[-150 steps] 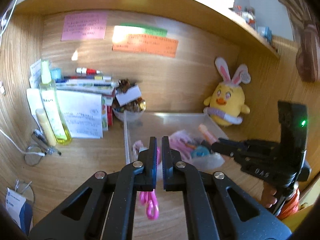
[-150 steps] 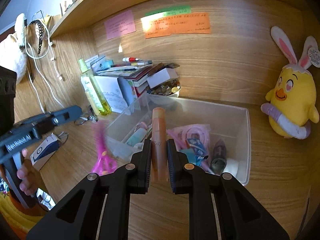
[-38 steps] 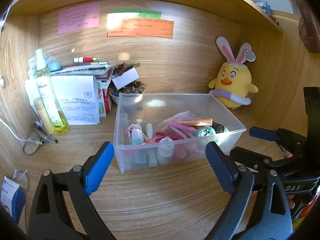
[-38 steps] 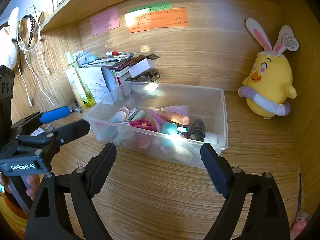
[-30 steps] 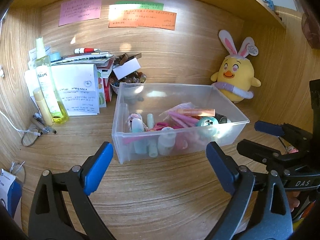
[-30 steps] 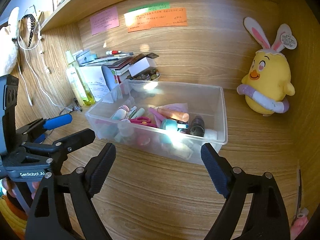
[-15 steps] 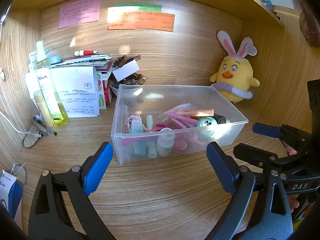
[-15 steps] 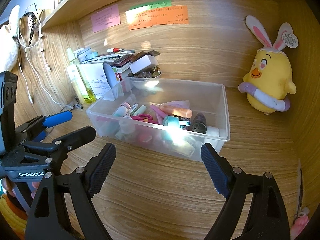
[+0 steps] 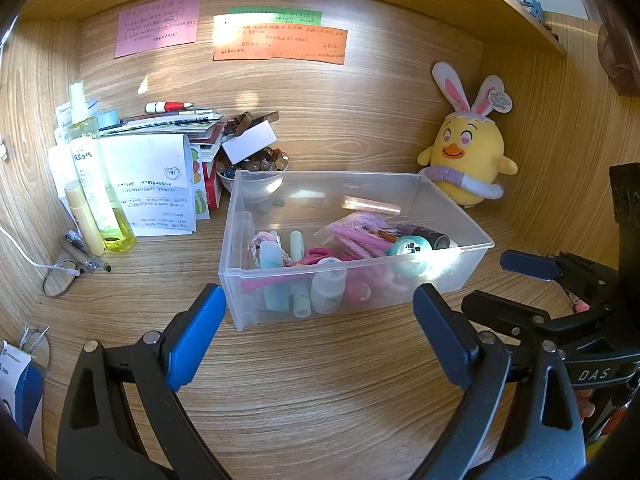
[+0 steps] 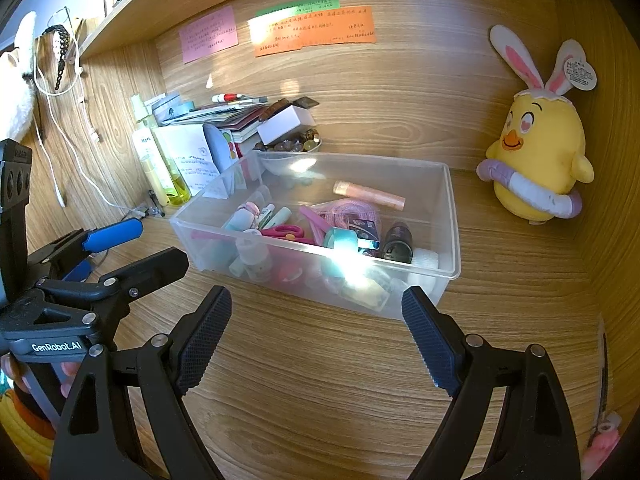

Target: Organize objects

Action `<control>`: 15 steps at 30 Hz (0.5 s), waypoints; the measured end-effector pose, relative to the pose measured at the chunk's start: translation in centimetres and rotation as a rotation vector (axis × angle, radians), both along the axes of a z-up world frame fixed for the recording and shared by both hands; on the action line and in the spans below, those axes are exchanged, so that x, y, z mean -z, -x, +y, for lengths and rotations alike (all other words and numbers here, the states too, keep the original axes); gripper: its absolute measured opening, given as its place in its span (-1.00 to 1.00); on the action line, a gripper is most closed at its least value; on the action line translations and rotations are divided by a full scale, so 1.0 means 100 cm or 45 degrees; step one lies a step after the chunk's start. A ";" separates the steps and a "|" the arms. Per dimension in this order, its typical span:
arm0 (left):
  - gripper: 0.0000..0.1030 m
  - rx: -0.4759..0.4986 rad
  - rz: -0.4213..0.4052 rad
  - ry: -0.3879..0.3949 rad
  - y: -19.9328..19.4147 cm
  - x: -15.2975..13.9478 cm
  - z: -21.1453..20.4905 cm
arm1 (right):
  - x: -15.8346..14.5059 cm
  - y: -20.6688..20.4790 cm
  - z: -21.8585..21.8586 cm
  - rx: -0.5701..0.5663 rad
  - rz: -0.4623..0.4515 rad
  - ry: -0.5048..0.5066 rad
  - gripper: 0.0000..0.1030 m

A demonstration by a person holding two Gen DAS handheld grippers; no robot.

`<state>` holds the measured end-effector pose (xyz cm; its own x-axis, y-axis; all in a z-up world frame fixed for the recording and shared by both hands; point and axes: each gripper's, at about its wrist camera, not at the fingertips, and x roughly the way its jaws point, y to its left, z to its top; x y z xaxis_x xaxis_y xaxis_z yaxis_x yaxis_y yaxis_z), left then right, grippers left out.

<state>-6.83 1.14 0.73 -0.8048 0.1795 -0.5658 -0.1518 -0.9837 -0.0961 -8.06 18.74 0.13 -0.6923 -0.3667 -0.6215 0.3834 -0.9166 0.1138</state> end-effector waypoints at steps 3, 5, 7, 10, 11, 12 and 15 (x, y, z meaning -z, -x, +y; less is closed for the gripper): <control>0.86 0.002 -0.001 -0.002 0.000 0.000 0.000 | 0.000 0.000 0.000 0.000 0.001 -0.001 0.66; 0.85 0.005 -0.004 -0.005 0.001 0.000 0.000 | 0.001 0.000 0.001 0.001 -0.001 -0.002 0.66; 0.86 0.004 -0.014 -0.008 0.002 0.001 0.000 | 0.001 0.000 0.001 0.008 0.000 -0.010 0.66; 0.86 0.009 -0.026 -0.022 0.002 0.002 0.000 | 0.002 0.001 0.002 0.008 -0.005 -0.007 0.66; 0.86 0.014 -0.026 -0.023 0.002 0.003 0.000 | 0.002 0.001 0.002 0.009 -0.006 -0.007 0.66; 0.86 0.023 -0.024 -0.022 0.002 0.003 0.001 | 0.002 0.001 0.002 0.010 -0.005 -0.009 0.66; 0.86 0.035 -0.005 -0.015 -0.001 0.002 0.002 | 0.002 0.002 0.003 0.010 -0.004 -0.010 0.66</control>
